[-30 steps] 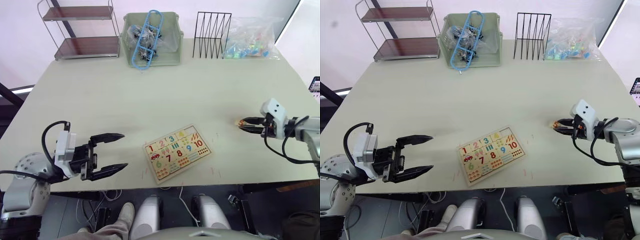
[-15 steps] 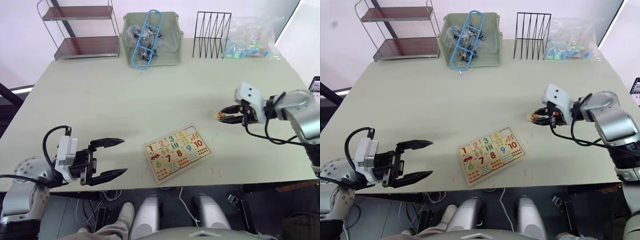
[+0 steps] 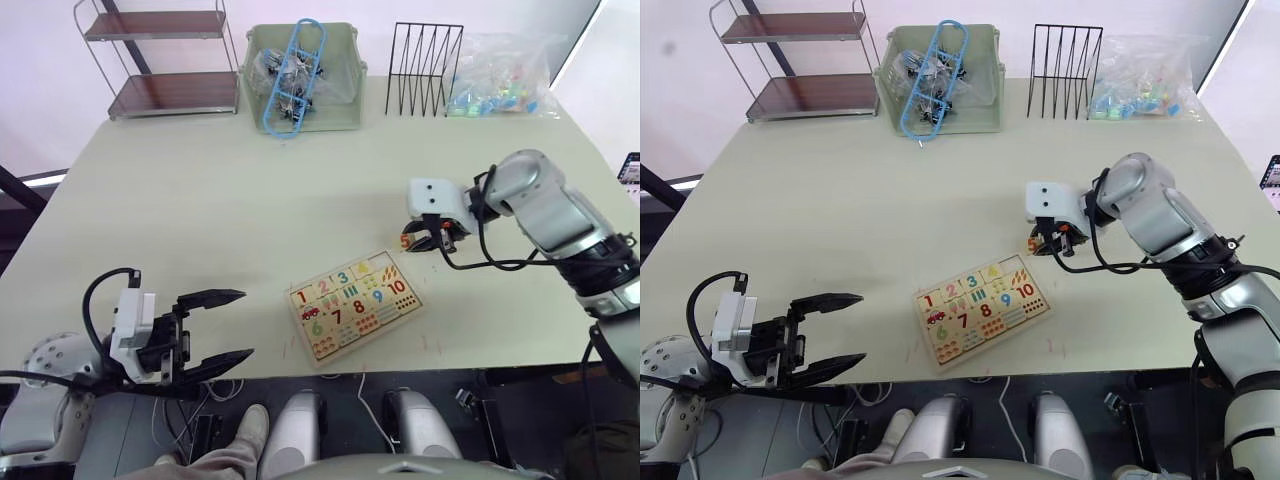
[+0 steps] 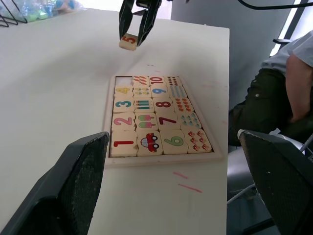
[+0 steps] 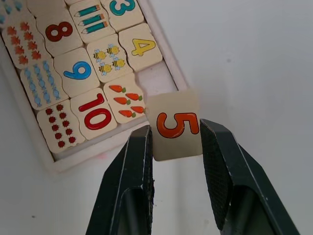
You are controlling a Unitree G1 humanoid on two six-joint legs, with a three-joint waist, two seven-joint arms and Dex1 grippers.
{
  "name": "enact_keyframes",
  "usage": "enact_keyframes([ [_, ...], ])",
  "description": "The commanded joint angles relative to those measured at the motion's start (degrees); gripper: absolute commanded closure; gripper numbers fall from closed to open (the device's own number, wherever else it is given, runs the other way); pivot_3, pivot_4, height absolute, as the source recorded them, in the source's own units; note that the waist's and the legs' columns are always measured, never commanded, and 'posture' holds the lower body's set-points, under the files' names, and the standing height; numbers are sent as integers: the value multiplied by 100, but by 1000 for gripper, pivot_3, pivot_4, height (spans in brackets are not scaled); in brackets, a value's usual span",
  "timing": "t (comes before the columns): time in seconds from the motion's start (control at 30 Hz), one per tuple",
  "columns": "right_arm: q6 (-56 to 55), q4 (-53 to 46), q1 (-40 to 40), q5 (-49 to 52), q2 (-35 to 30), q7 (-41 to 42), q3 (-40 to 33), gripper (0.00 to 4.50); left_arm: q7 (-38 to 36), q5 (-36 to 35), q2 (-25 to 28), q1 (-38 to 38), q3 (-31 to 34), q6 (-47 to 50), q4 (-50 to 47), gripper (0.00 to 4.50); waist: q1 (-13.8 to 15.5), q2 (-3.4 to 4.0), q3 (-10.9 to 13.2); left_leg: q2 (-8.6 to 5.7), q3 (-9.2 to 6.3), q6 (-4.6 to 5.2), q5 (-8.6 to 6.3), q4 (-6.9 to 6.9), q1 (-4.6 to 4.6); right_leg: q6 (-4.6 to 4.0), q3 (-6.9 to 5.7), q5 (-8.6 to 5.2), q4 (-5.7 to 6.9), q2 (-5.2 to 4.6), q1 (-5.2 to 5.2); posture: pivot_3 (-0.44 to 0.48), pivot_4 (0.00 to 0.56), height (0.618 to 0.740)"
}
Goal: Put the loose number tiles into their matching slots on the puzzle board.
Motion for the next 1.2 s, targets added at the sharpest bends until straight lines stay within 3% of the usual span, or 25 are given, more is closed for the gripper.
enact_keyframes([
  [0.03, -326, 142, -262, -309, 143, 182, 157, 3676, 98, -40, -14, 59, 175, -113, -223, 0, -6, 0, 0, 0, 0, 0, 0, 0, 0, 0, 0, 0, 0, 0, 0, 0, 150, 740],
  [0.53, -953, 1066, -772, -1205, 1157, 285, 496, 3676, 238, -36, -31, 266, 157, -178, -365, 0, -10, 3, 2, -1, 0, -1, 0, -1, -1, -1, -4, 1, 1, 1, -1, 0, 150, 740],
  [1.2, -1076, 1195, -647, -1605, 1385, 451, 568, 3676, 245, -7, -35, 262, 115, -211, -329, 0, -17, 4, 3, -1, 0, -1, 0, -1, -1, -2, -6, 0, 1, 2, -2, 0, 150, 740],
])
